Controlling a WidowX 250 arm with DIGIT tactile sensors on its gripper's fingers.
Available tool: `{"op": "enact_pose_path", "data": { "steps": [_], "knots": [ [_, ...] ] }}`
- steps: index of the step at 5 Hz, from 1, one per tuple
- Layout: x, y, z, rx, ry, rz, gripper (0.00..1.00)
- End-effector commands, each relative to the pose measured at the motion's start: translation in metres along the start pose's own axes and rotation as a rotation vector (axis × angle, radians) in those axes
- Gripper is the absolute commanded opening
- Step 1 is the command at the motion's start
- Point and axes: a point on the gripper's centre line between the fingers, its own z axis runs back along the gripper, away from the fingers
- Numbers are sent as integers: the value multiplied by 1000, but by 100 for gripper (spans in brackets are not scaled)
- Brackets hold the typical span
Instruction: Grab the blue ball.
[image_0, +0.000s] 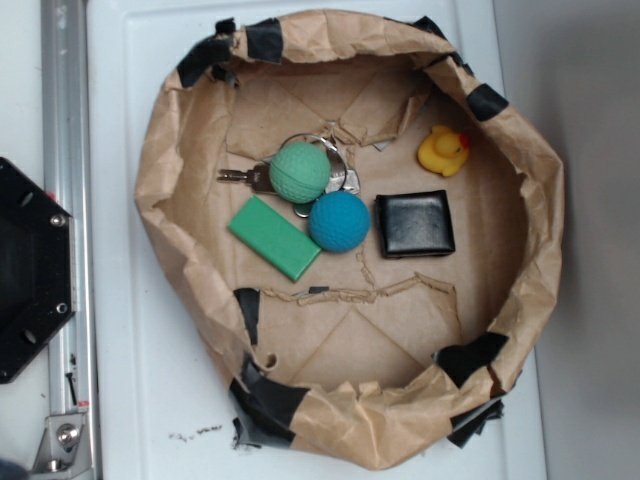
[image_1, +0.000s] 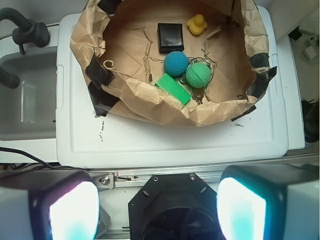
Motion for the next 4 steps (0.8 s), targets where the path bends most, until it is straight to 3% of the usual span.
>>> {"op": "enact_pose_path", "data": {
  "steps": [1, 2, 3, 4],
  "knots": [
    [0, 0, 0, 0, 0, 0, 100],
    [47, 17, -32, -97, -55, -51, 100],
    [92, 28, -50, -99, -109, -123, 100],
    [116, 36, -80, -97, -41, -97, 100]
  ]
}}
